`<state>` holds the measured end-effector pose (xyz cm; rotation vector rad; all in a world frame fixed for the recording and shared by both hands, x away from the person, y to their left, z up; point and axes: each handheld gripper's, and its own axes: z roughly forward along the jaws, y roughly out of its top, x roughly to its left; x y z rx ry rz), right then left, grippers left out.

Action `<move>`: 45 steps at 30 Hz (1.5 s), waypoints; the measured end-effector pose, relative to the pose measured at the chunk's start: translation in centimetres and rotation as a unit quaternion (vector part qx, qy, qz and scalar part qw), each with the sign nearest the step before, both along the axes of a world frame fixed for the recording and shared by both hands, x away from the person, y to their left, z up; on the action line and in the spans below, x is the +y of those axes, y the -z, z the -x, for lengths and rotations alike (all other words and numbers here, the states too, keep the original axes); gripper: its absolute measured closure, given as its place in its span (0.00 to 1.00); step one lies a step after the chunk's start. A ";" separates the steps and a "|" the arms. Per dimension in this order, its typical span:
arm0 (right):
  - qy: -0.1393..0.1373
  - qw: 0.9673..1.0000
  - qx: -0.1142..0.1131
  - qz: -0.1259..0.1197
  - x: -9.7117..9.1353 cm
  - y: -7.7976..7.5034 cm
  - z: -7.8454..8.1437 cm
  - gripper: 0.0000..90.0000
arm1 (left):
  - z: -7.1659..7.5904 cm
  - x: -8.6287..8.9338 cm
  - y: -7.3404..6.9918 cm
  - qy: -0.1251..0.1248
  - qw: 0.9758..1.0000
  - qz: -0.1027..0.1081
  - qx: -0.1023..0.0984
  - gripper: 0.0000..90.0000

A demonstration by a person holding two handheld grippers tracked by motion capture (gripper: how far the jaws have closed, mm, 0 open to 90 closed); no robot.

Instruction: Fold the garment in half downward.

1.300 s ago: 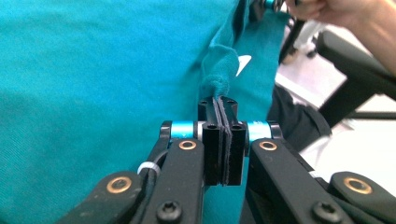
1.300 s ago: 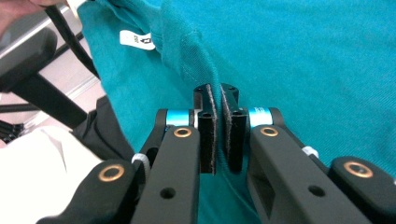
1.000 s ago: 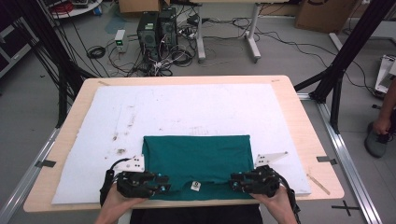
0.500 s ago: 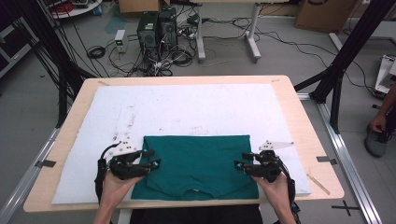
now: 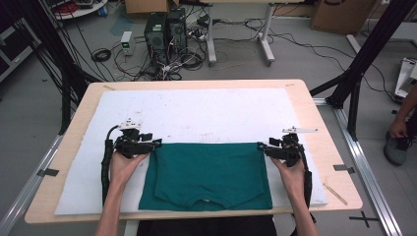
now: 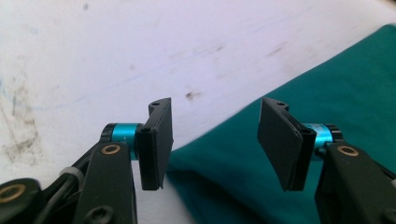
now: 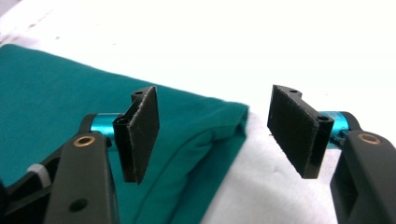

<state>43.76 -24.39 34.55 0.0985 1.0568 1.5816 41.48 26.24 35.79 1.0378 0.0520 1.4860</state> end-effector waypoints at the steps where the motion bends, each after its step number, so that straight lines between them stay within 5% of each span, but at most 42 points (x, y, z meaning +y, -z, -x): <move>1: 0.000 1.000 0.005 0.001 0.0 -0.4 -0.2 0.39 | -0.3 0.0 -0.2 -0.001 1.000 0.003 0.006 0.50; 6: 0.015 1.000 0.023 0.003 0.4 -1.4 -0.8 0.39 | -1.3 0.3 -0.9 -0.009 1.000 0.002 0.030 0.50; 12: 0.049 0.998 0.041 0.009 1.0 -1.9 -1.5 0.39 | -1.7 0.2 -1.0 -0.008 0.999 -0.006 0.036 0.52; 18: 0.051 0.998 0.039 0.014 0.9 -1.9 -1.6 0.43 | -1.9 0.1 -0.9 -0.020 0.999 -0.019 0.040 0.59; 26: 0.080 0.995 0.030 0.042 2.1 -1.3 -1.4 0.83 | -1.7 -0.7 -0.2 -0.051 0.997 -0.039 0.036 0.85; 33: 0.093 0.995 0.014 0.020 2.1 -1.8 -1.3 0.90 | -1.5 -1.4 -0.5 -0.046 0.999 -0.015 0.008 0.89; 45: 0.115 0.993 0.011 -0.015 1.9 -5.5 -1.2 0.89 | -2.2 -2.7 -3.3 -0.035 0.999 0.027 0.006 0.89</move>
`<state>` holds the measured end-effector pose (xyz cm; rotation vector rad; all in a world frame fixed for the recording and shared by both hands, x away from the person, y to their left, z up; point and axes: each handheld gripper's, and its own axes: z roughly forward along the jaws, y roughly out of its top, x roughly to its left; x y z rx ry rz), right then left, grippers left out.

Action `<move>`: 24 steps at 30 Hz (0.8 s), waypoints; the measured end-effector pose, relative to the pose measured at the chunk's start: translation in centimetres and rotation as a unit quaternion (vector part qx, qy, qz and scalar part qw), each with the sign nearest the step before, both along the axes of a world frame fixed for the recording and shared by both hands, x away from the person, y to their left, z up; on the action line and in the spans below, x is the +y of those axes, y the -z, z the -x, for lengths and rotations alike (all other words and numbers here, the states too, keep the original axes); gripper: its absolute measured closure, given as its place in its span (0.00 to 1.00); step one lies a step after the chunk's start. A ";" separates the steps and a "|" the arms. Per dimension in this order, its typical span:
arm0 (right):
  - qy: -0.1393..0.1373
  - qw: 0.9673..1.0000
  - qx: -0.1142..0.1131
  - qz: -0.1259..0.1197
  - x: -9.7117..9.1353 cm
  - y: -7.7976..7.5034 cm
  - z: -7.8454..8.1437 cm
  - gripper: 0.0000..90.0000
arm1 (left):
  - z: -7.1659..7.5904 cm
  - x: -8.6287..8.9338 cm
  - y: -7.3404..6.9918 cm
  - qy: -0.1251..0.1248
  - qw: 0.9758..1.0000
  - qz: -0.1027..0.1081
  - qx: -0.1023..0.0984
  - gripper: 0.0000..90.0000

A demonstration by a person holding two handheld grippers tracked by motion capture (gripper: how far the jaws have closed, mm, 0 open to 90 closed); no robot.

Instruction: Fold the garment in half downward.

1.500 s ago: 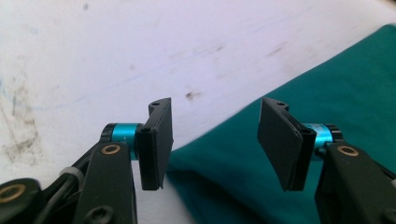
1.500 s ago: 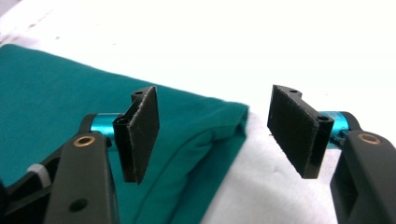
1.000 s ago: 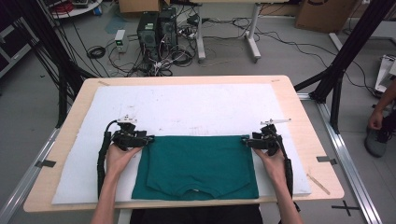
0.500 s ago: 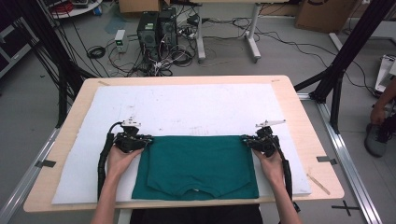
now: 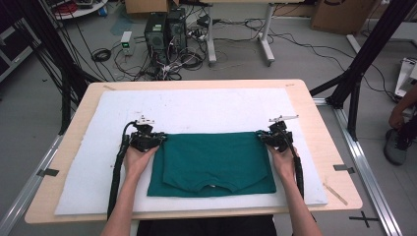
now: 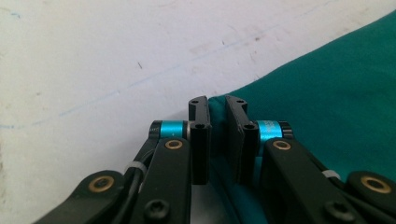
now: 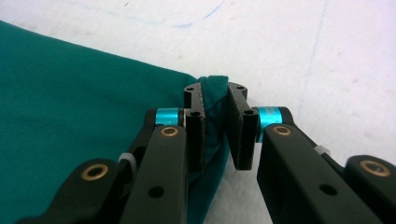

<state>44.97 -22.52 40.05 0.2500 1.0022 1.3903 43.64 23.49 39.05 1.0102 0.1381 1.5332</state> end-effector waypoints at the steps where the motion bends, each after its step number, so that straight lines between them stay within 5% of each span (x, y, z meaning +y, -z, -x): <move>1: 0.001 1.000 -0.001 -0.001 -0.1 -0.1 0.0 0.89 | -0.1 0.0 -0.2 0.002 1.000 0.002 0.001 0.89; 7: 0.006 1.000 -0.006 -0.002 -0.1 -0.4 -0.2 0.86 | -0.4 0.1 -0.3 0.014 1.000 0.007 0.003 0.88; 10: 0.012 1.000 -0.007 -0.018 -0.1 -0.3 -0.2 0.72 | -0.3 0.1 -0.3 0.006 1.000 0.008 0.001 0.82; 15: 0.016 0.998 -0.001 -0.059 -0.5 -0.1 -0.1 0.49 | 0.1 0.5 -0.1 -0.021 0.999 0.025 -0.007 0.59; 20: 0.009 0.997 -0.014 -0.073 -0.9 0.7 0.6 0.44 | 1.4 0.6 0.8 -0.051 0.998 0.033 -0.034 0.56; 24: -0.005 0.996 -0.040 -0.073 -1.4 1.9 1.4 0.41 | 2.7 1.0 2.0 -0.039 0.997 0.024 -0.058 0.53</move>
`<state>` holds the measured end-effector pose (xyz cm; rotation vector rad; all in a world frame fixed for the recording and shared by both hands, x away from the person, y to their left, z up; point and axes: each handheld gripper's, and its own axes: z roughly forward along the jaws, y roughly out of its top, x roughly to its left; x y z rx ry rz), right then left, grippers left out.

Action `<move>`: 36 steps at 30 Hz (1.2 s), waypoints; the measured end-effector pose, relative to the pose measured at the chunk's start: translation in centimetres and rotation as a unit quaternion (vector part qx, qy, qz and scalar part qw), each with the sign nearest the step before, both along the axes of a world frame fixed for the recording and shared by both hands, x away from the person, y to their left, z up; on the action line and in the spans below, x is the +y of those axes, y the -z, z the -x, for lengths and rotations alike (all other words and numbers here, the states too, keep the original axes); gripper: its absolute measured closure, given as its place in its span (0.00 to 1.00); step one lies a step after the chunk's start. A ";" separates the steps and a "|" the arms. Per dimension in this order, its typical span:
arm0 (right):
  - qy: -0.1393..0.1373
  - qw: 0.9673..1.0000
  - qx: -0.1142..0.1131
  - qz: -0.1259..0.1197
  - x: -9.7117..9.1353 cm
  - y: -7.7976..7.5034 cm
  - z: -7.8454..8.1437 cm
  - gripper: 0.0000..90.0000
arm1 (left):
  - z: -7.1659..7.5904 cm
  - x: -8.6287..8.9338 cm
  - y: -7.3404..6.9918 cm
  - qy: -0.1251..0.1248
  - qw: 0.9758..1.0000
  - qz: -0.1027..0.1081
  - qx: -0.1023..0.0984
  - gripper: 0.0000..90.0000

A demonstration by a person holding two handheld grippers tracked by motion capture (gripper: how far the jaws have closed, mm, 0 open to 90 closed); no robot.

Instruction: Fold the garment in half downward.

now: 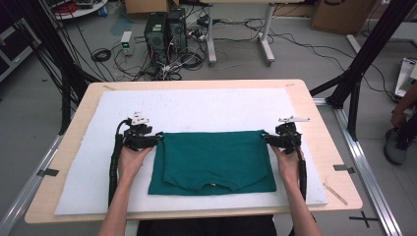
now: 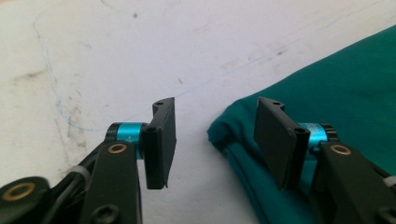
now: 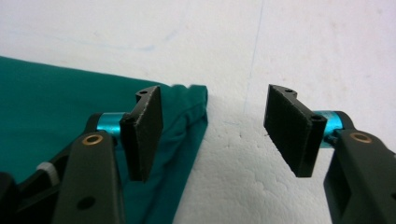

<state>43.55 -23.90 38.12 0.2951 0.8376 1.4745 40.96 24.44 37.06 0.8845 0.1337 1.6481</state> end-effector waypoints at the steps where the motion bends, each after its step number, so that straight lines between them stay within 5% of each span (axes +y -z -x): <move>1: -0.008 1.000 -0.008 0.005 -0.2 0.3 0.2 0.40 | 0.2 0.1 0.3 0.013 1.000 -0.005 -0.006 0.53; 9: -0.050 0.996 -0.048 0.059 -0.7 3.3 1.1 0.30 | 1.3 0.5 3.2 0.050 0.998 -0.030 -0.021 0.43; 16: -0.091 0.991 -0.049 0.090 -0.8 5.1 1.1 0.27 | 1.4 0.6 6.0 0.073 0.996 -0.048 -0.026 0.37; 24: -0.093 0.988 -0.068 0.098 -0.4 6.5 1.4 0.27 | 1.8 0.7 8.7 0.080 0.994 -0.066 -0.039 0.35; 36: -0.102 0.987 -0.083 0.094 -1.2 7.5 1.8 0.24 | 2.0 0.7 11.1 0.081 0.994 -0.060 -0.049 0.29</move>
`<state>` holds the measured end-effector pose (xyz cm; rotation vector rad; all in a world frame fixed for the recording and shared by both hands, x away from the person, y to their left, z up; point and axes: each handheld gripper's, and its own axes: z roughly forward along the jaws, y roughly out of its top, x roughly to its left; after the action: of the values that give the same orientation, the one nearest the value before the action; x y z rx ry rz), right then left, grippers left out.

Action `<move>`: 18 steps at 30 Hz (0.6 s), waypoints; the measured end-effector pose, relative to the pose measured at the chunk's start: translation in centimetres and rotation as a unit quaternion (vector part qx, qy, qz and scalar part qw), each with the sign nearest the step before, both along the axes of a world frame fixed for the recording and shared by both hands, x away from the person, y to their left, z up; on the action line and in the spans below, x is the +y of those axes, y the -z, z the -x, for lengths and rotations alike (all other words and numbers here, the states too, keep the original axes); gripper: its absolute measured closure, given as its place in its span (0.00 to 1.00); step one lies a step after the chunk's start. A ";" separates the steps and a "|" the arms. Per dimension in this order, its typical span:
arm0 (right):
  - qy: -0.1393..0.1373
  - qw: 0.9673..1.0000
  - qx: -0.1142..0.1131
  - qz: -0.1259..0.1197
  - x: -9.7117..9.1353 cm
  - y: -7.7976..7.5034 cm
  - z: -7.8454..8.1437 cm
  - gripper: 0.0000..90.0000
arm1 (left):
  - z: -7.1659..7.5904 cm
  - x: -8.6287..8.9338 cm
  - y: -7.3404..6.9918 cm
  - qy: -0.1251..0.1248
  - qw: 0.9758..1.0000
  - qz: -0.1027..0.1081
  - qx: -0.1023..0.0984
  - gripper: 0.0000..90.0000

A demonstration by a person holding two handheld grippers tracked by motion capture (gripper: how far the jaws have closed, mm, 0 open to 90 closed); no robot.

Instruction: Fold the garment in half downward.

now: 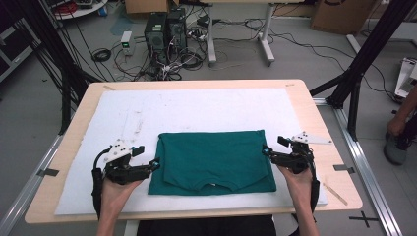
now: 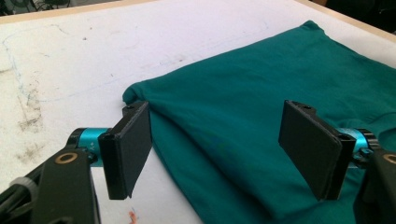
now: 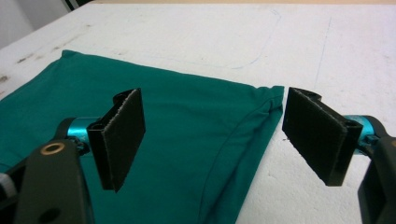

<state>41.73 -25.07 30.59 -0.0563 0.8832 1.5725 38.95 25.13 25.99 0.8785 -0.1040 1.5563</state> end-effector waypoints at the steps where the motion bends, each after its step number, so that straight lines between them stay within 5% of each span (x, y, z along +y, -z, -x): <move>1: 0.000 1.000 -0.001 -0.001 -0.1 0.0 0.0 0.24 | 0.0 0.0 0.2 0.003 1.000 0.001 -0.001 0.29; 18: 0.000 1.000 0.003 0.002 0.1 -0.2 -0.1 0.24 | 0.4 -0.4 1.2 0.002 1.000 -0.007 -0.004 0.29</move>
<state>41.88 -25.00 30.76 -0.0536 0.8906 1.5716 38.55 24.72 24.76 0.8823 -0.1234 1.5575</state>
